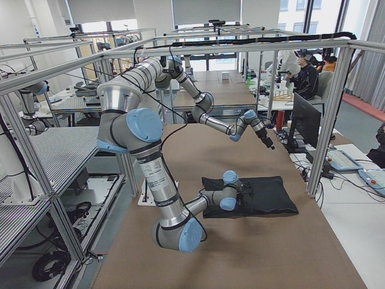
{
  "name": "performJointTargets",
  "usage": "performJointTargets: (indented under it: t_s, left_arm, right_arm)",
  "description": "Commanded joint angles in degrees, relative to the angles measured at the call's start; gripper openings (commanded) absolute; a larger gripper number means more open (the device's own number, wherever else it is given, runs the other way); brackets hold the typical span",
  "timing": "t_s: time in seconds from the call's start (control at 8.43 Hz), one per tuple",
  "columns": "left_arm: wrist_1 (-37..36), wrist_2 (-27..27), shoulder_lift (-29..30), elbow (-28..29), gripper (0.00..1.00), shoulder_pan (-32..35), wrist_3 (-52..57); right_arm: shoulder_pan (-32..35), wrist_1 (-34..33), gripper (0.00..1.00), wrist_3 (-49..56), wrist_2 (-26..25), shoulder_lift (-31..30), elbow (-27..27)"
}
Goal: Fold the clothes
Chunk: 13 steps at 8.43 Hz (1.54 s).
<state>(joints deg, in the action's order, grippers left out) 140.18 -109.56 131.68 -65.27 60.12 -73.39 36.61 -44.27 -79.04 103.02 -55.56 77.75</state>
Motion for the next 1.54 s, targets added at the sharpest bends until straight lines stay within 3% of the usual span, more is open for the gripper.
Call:
performJointTargets:
  t_s: [0.0, 0.36, 0.59, 0.95, 1.19, 1.42]
  left_arm:
    - [0.00, 0.66, -0.46, -0.47, 0.95, -0.18, 0.09]
    - [-0.09, 0.84, -0.81, -1.62, 0.95, -0.27, 0.08]
    - [0.00, 0.84, -0.54, -1.70, 0.95, -0.36, -0.09]
    - [0.00, 0.84, -0.19, -1.97, 0.95, -0.62, -0.09]
    - [-0.09, 1.19, -0.37, -2.05, 0.95, -0.54, 0.17]
    - [-0.09, 4.25, -0.90, -2.32, 0.95, -0.62, 0.53]
  right_arm:
    - [4.33, -0.20, 0.94, 0.38, 5.48, -3.49, 0.38]
    - [4.52, -0.98, 0.94, 0.03, 6.22, -6.92, 5.01]
    - [6.37, -7.91, 0.94, -0.32, 9.03, -7.62, 14.30]
    - [1.48, -7.76, 0.94, -14.28, 7.47, -13.59, 25.40]
    - [-4.50, -7.67, 0.94, -14.30, 0.98, -16.23, 26.05]
    - [-8.03, -7.67, 0.94, -14.21, -0.10, -17.46, 25.26]
